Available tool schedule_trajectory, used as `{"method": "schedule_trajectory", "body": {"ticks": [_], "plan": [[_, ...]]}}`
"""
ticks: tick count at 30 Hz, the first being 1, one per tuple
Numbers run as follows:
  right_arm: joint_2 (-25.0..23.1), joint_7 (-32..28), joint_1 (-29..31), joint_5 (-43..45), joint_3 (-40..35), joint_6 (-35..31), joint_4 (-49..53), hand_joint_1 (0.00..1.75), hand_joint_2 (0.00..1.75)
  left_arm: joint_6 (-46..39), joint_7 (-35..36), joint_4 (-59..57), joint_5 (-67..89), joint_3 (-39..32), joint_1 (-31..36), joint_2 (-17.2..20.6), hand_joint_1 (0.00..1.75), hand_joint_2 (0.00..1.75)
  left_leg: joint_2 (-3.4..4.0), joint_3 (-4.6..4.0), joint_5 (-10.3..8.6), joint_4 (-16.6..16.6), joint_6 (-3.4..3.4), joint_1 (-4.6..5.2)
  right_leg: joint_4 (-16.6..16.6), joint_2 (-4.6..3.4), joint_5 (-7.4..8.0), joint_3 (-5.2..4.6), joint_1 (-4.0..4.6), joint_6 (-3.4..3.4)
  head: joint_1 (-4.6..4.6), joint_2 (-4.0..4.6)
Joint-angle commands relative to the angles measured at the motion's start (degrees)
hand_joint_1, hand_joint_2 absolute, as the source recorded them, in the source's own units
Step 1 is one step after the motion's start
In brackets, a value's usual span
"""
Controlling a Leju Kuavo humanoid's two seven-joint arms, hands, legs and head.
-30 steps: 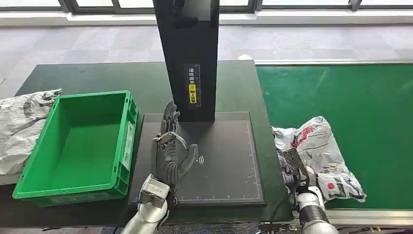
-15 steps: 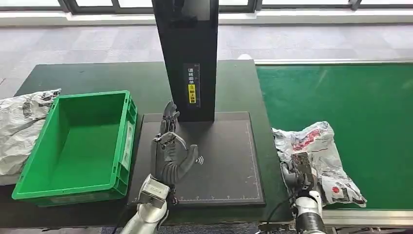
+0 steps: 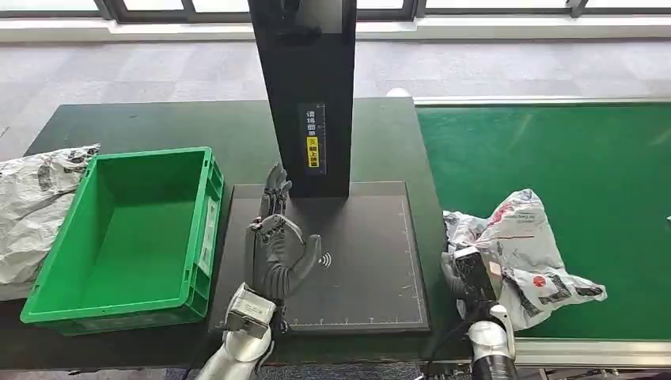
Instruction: Moved the parcel from conveyor to table for the left to box.
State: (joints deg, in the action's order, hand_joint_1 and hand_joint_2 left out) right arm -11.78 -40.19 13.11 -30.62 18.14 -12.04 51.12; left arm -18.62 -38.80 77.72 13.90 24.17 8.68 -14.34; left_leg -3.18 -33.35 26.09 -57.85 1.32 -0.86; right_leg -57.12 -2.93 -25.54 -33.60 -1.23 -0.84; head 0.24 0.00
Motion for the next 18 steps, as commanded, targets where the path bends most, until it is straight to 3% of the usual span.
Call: {"method": "schedule_trajectory", "body": {"ticks": [1, 10, 18], "plan": [[-0.28, 0.19, -3.55, 3.90, -7.46, -4.09, 10.59, 1.75, 1.75, 0.18, -1.20, -2.21, 0.02, -1.61, 0.04, -0.13, 0.00, 1.75, 0.32, 0.10, 0.03, 0.06, -0.05, 0.04, 0.03, 0.09, 0.00, 0.04, 0.02, 0.08, 0.00, 0.00], [-5.74, 0.19, -17.28, -4.53, -18.83, -12.79, 41.32, 1.75, 1.75, 1.22, -1.20, -4.03, -0.58, -0.70, 2.44, -0.54, 0.00, 1.75, 0.15, -0.04, 0.06, -0.01, -0.01, 0.06, -0.11, 0.15, -0.09, -0.11, 0.00, 0.10, 0.00, 0.00], [-5.08, 0.21, -16.15, -5.04, -24.53, -13.65, 40.09, 1.75, 1.75, -1.49, -1.20, -3.92, -1.42, 1.54, 2.79, -0.09, 0.00, 1.75, 0.28, -0.02, 0.04, 0.00, -0.04, 0.02, -0.03, 0.19, -0.06, -0.09, 0.05, 0.11, 0.00, 0.00]]}}
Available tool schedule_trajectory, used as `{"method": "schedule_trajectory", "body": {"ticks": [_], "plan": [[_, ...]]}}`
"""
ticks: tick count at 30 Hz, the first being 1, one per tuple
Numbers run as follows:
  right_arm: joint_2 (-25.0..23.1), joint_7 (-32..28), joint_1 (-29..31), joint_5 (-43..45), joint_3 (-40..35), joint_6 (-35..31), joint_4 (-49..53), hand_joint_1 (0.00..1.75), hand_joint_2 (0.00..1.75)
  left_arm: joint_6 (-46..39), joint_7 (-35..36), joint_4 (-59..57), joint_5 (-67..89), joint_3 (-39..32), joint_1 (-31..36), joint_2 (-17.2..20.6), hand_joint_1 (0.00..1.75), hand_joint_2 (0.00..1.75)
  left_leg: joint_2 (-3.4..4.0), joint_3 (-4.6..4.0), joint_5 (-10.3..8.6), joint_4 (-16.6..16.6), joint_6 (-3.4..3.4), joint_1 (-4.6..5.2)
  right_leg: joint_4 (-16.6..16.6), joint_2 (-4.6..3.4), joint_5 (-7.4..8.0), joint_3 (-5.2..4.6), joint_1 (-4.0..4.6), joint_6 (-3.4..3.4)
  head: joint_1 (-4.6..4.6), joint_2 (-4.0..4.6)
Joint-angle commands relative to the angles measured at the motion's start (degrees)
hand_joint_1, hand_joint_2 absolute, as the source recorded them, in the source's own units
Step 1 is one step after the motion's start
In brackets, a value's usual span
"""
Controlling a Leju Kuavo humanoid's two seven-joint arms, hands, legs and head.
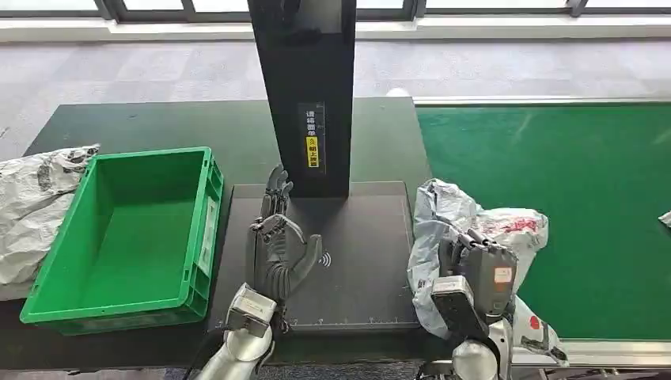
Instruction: Moved the parcel from conveyor to table for the left to box.
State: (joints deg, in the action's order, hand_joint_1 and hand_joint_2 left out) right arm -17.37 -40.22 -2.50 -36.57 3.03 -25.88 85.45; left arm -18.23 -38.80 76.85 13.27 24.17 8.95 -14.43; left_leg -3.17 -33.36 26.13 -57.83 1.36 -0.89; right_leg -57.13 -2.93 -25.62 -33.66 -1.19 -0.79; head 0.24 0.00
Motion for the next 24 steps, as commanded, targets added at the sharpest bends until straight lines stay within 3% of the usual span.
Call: {"method": "schedule_trajectory", "body": {"ticks": [1, 5, 12, 18, 20, 22, 24], "plan": [[0.63, 0.22, -0.03, 1.53, -9.90, 0.63, 5.18, 1.75, 1.75, -1.96, -1.20, -3.18, -0.95, 1.54, 2.70, -0.03, 0.00, 1.75, 0.36, 0.02, -0.02, 0.01, -0.10, 0.06, 0.01, 0.21, 0.04, -0.01, 0.01, 0.07, 0.00, 0.00], [1.48, 0.22, 2.43, 1.58, -17.22, -0.84, 1.70, 1.75, 1.75, -2.31, -1.20, -4.78, -2.19, 1.85, 4.56, -0.05, 0.00, 1.75, 0.36, 0.02, -0.05, 0.00, -0.09, 0.01, 0.01, 0.14, 0.10, -0.01, 0.02, 0.06, 0.00, 0.00], [2.28, 0.28, 3.59, 2.26, -19.10, -1.77, -0.12, 1.75, 1.75, -1.75, -1.20, -4.99, -2.56, 2.40, 4.61, 0.01, 0.00, 1.75, 0.28, 0.11, -0.08, 0.06, -0.10, 0.02, 0.07, 0.19, 0.10, 0.11, 0.05, 0.06, 0.00, 0.00], [0.99, 1.45, 9.17, 2.04, -19.47, 0.86, -12.49, 1.75, 1.75, -1.03, -1.20, -5.89, -2.12, 2.01, 5.50, -0.54, 0.00, 1.75, 0.40, 0.17, -0.09, 0.07, -0.10, 0.01, 0.10, 0.02, 0.16, 0.13, 0.05, 0.04, 0.00, 0.00], [0.09, 1.08, 11.54, 1.98, -19.35, 1.51, -16.89, 1.75, 1.75, -1.66, -1.20, -5.80, -1.73, 1.71, 5.52, -0.71, 0.00, 1.75, 0.75, 0.26, -0.16, 0.23, -0.18, 0.03, 0.27, 0.22, 0.26, 0.21, 0.10, 0.13, 0.00, 0.00], [-0.72, 0.36, 13.16, 1.74, -19.10, 1.64, -20.69, 1.75, 1.75, -2.79, -1.20, -5.09, -1.32, 1.46, 4.73, -0.71, 0.00, 1.75, 0.37, 0.11, -0.09, 0.02, -0.07, 0.01, 0.03, -0.03, 0.16, 0.08, 0.03, 0.03, 0.00, 0.00], [-1.03, 0.22, 13.75, 1.54, -19.62, 2.05, -22.53, 1.75, 1.75, -3.11, -1.20, -4.42, -1.28, 1.52, 3.99, -0.54, 0.00, 1.75, 0.51, 0.13, -0.13, 0.09, -0.10, 0.01, 0.10, 0.04, 0.21, 0.09, 0.07, 0.07, 0.00, 0.00]]}}
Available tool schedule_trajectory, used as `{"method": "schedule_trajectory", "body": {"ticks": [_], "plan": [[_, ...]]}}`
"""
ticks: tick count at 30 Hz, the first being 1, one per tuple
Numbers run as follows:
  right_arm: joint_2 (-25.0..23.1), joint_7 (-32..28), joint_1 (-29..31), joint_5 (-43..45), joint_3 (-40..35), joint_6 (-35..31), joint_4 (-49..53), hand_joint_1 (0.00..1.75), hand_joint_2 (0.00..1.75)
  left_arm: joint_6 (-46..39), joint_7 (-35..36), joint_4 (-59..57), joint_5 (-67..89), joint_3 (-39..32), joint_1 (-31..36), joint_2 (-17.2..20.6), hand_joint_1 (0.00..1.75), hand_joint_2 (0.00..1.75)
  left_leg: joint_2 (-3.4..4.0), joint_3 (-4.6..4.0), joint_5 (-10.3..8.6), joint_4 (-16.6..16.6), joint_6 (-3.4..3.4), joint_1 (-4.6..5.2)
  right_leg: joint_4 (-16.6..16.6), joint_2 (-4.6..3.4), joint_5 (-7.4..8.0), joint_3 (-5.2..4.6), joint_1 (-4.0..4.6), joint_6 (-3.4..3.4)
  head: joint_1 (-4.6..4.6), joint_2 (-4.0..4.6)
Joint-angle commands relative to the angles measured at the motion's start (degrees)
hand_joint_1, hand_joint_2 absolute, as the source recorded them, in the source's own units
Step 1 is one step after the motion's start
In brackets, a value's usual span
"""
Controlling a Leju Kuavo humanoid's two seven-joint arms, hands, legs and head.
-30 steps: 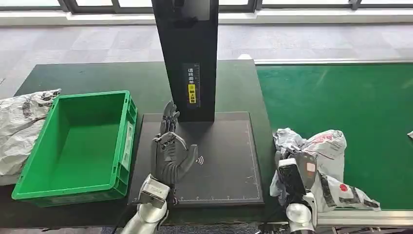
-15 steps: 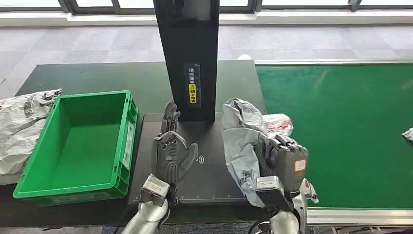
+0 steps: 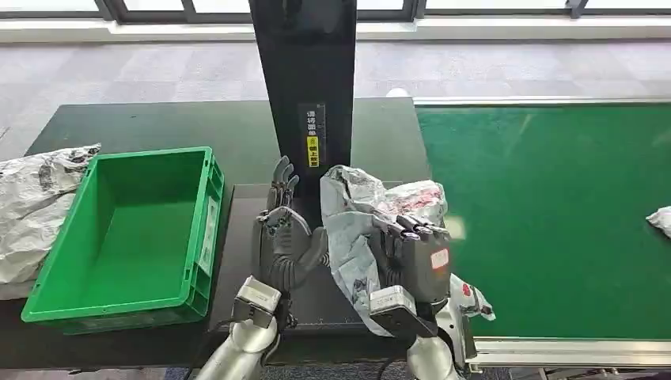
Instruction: Moved the parcel from conveyor to table for the left to box.
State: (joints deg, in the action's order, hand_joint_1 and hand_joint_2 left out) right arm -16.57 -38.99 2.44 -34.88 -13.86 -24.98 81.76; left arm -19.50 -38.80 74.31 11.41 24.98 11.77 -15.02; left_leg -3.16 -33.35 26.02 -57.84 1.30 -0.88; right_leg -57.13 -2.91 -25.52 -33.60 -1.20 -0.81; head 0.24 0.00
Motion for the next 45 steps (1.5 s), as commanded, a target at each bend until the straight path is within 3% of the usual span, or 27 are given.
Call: {"method": "schedule_trajectory", "body": {"ticks": [1, 17, 18, 19, 45], "plan": [[-1.84, -1.01, 8.81, -0.15, -2.73, 1.15, -18.85, 1.75, 1.75, -1.84, -1.20, -1.88, 0.58, 0.71, 1.17, 0.05, 0.00, 1.75, 0.42, 0.13, 0.01, 0.05, -0.04, -0.02, 0.07, -0.05, 0.08, 0.05, 0.07, 0.08, 0.00, 0.00], [-2.02, -1.01, 8.82, -0.53, -2.63, 0.71, -20.32, 1.75, 1.75, -0.78, -1.20, -2.04, 0.47, 0.51, 1.17, 0.17, 0.00, 1.75, 0.27, 0.01, -0.04, 0.01, 0.00, 0.00, 0.00, 0.07, 0.07, 0.00, 0.05, 0.10, 0.00, 0.00], [-2.02, -1.01, 8.82, -0.53, -2.63, 0.71, -20.32, 0.16, 1.75, -0.78, -1.20, -2.04, 0.47, 0.51, 1.17, 0.17, 0.00, 1.75, 0.39, 0.06, -0.04, 0.04, -0.03, 0.02, 0.02, 0.11, 0.08, 0.02, 0.05, 0.13, 0.00, 0.00], [-2.05, -1.00, 8.72, -0.73, -2.64, 0.77, -20.50, 0.00, 1.75, -0.67, -1.20, -2.14, 0.48, 0.38, 1.31, 0.20, 0.00, 1.75, 0.30, 0.03, -0.04, 0.02, -0.01, 0.02, -0.01, 0.09, 0.07, 0.00, 0.04, 0.11, 0.00, 0.00], [-1.52, -1.01, 11.49, 2.23, -5.46, -0.93, -25.06, 0.00, 1.75, -3.70, -1.20, -0.71, -0.30, 1.26, 1.02, 1.28, 0.00, 1.75, 0.26, 0.08, -0.03, 0.05, -0.02, 0.01, 0.03, 0.15, 0.04, 0.07, 0.06, 0.10, 0.00, 0.00]]}}
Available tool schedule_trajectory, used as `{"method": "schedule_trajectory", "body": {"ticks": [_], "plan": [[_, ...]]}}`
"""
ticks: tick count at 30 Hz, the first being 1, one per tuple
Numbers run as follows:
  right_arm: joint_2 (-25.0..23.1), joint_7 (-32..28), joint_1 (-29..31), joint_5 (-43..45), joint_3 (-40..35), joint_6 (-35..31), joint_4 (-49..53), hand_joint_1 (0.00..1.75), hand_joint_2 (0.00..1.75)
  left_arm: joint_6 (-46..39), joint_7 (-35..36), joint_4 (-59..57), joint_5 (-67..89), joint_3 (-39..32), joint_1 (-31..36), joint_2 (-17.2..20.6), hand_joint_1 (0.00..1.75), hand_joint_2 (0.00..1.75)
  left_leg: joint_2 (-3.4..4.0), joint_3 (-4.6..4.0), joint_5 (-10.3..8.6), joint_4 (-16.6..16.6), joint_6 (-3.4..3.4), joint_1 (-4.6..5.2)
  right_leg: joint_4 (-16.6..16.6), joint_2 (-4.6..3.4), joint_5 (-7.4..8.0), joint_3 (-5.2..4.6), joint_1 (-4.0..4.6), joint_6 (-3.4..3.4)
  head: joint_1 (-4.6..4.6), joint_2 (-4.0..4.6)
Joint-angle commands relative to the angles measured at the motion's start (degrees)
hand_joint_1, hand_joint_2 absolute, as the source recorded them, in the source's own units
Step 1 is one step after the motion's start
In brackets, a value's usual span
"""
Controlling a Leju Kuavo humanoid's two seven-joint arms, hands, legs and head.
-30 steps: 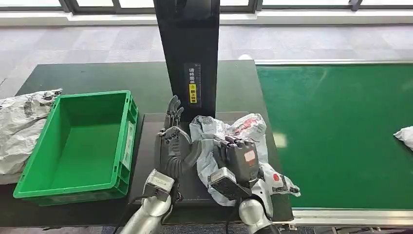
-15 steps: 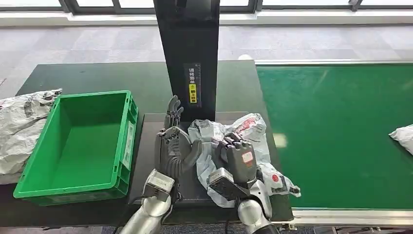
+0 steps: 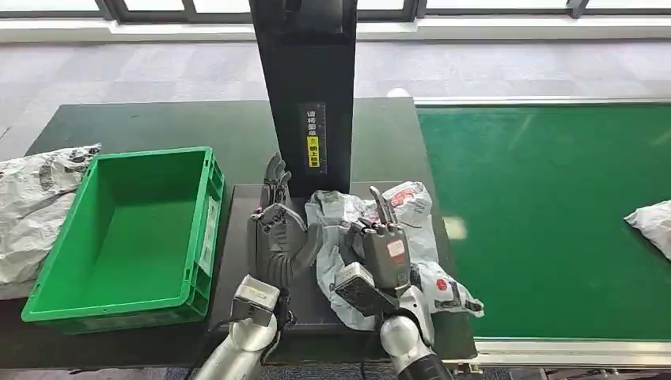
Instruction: Moved the parcel from conveyor to table for the left to box.
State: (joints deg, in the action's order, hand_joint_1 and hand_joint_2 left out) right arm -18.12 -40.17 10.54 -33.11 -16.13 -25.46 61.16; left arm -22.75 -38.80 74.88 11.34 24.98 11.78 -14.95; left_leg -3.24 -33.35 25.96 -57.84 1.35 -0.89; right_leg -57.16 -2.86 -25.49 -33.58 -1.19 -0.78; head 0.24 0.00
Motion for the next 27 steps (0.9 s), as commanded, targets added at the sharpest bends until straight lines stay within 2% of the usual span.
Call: {"method": "schedule_trajectory", "body": {"ticks": [1, 4, 6, 7, 8, 10, 15, 20, 22, 23, 27], "plan": [[0.03, 0.17, 3.39, 0.46, -3.19, -0.45, -4.46, 0.00, 1.75, -0.44, -1.20, -1.28, -0.24, 1.26, 1.02, 1.21, 0.00, 1.75, 0.25, 0.04, 0.01, 0.03, -0.04, 0.03, 0.02, 0.04, 0.01, -0.01, 0.01, 0.05, 0.00, 0.00], [0.30, 0.17, 3.21, 0.82, -3.74, -0.62, -3.82, 0.00, 1.75, -0.12, -1.20, -1.34, -0.57, 1.11, 1.14, 1.27, 0.00, 1.75, 0.47, 0.12, 0.01, 0.10, -0.09, 0.05, 0.08, 0.15, 0.04, 0.04, 0.04, 0.11, 0.00, 0.00], [0.61, 0.17, 3.40, 1.47, -4.32, -1.00, -3.42, 0.00, 1.75, 0.28, -1.20, -1.30, -0.76, 1.11, 1.26, 1.34, 0.00, 1.75, 0.25, 0.02, 0.01, 0.01, -0.04, 0.01, 0.02, 0.04, 0.02, -0.02, 0.02, 0.05, 0.00, 0.00], [0.61, 0.17, 3.38, 1.53, -4.32, -1.13, -3.33, 0.00, 1.75, 0.34, -1.20, -1.33, -0.78, 1.12, 1.28, 1.30, 0.00, 1.75, 0.51, 0.09, 0.00, 0.09, -0.09, 0.03, 0.09, 0.15, 0.06, 0.02, 0.06, 0.11, 0.00, 0.00], [0.62, 0.17, 3.24, 1.59, -4.32, -1.27, -3.14, 0.00, 1.75, 0.47, -1.20, -1.44, -0.79, 1.15, 1.31, 1.21, 0.00, 1.75, 0.23, 0.02, 0.01, 0.01, -0.04, 0.01, 0.02, 0.06, 0.02, -0.01, 0.03, 0.05, 0.00, 0.00], [0.72, 0.17, 2.57, 1.57, -4.29, -1.62, -2.26, 0.00, 1.75, 0.86, -1.20, -1.88, -0.63, 1.23, 1.42, 0.97, 0.00, 1.75, 0.23, 0.02, 0.01, 0.02, -0.04, 0.02, 0.02, 0.09, 0.01, -0.01, 0.02, 0.05, 0.00, 0.00], [2.63, 0.17, -2.32, 2.49, -4.79, -7.03, 9.61, 0.00, 1.75, 1.84, -1.20, -2.32, -0.18, 0.89, 1.43, 0.43, 0.00, 1.75, 0.19, 0.02, 0.01, 0.01, -0.06, 0.02, 0.02, 0.21, -0.02, 0.00, 0.03, 0.06, 0.00, 0.00], [2.63, 0.17, -2.32, 2.49, -4.79, -7.03, 9.61, 0.00, 1.75, 1.84, -1.20, -2.32, -0.18, 0.89, 1.43, 0.43, 0.00, 1.75, 0.18, 0.11, 0.03, 0.05, -0.06, 0.01, 0.08, 0.20, -0.03, 0.07, 0.04, 0.06, 0.00, 0.00], [3.25, 0.17, -4.15, 2.95, -4.45, -9.31, 14.37, 0.00, 1.75, 2.23, -1.20, -2.33, 0.01, 0.61, 1.41, 0.31, 0.00, 1.75, 0.37, 0.18, 0.03, 0.13, -0.10, 0.04, 0.14, 0.24, -0.02, 0.11, 0.05, 0.10, 0.00, 0.00], [4.38, 0.17, -6.08, 4.54, -4.07, -11.54, 19.64, 0.00, 1.75, 2.52, -1.20, -2.42, 0.30, 0.47, 1.43, 0.14, 0.00, 1.75, 0.28, 0.11, 0.01, 0.08, -0.07, 0.01, 0.11, 0.22, -0.02, 0.06, 0.06, 0.09, 0.00, 0.00], [6.87, 0.17, -9.52, 9.78, -1.12, -14.54, 30.48, 0.00, 1.75, 3.29, -1.20, -2.64, 0.76, 0.49, 1.32, -0.15, 0.00, 1.75, -0.05, -0.05, 0.00, -0.02, -0.08, 0.03, 0.03, 0.42, -0.09, -0.03, 0.02, 0.04, 0.00, 0.00]]}}
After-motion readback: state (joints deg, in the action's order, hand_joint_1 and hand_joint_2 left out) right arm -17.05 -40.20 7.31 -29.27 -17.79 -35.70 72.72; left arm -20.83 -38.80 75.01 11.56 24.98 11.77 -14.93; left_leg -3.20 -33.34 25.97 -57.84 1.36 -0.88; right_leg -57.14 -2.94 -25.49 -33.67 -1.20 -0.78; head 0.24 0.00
